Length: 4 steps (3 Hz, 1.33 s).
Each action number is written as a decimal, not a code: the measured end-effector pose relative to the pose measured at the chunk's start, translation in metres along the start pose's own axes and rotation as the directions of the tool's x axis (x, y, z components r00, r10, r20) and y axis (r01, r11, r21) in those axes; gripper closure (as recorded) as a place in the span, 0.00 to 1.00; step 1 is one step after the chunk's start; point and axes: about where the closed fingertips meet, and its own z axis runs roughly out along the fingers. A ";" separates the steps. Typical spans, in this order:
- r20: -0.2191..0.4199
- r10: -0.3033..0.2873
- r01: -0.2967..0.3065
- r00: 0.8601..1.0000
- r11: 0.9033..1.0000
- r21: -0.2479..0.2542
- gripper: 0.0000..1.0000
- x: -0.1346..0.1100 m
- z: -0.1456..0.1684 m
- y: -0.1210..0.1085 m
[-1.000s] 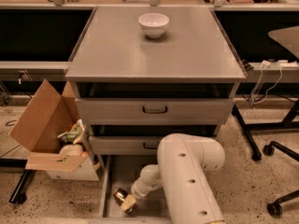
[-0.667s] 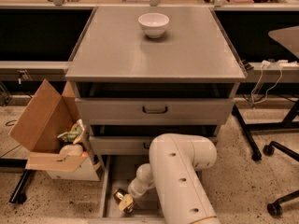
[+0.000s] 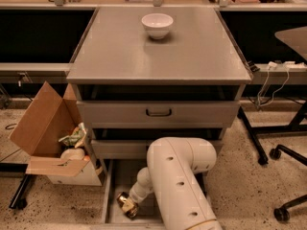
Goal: Pick orange can from bottom drawer and place on counter
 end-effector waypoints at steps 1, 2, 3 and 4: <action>0.000 0.000 0.000 1.000 1.000 0.000 0.63 -0.001 -0.002 0.001; 0.009 0.031 -0.031 0.999 0.999 0.044 0.87 0.007 -0.011 -0.007; 0.115 -0.018 0.008 0.993 0.996 0.087 1.00 0.008 -0.063 -0.006; 0.213 -0.057 0.036 0.975 0.994 0.102 1.00 0.016 -0.114 0.001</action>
Offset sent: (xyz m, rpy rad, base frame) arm 0.0113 -0.0381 0.0138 -0.0574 -0.0643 -0.1205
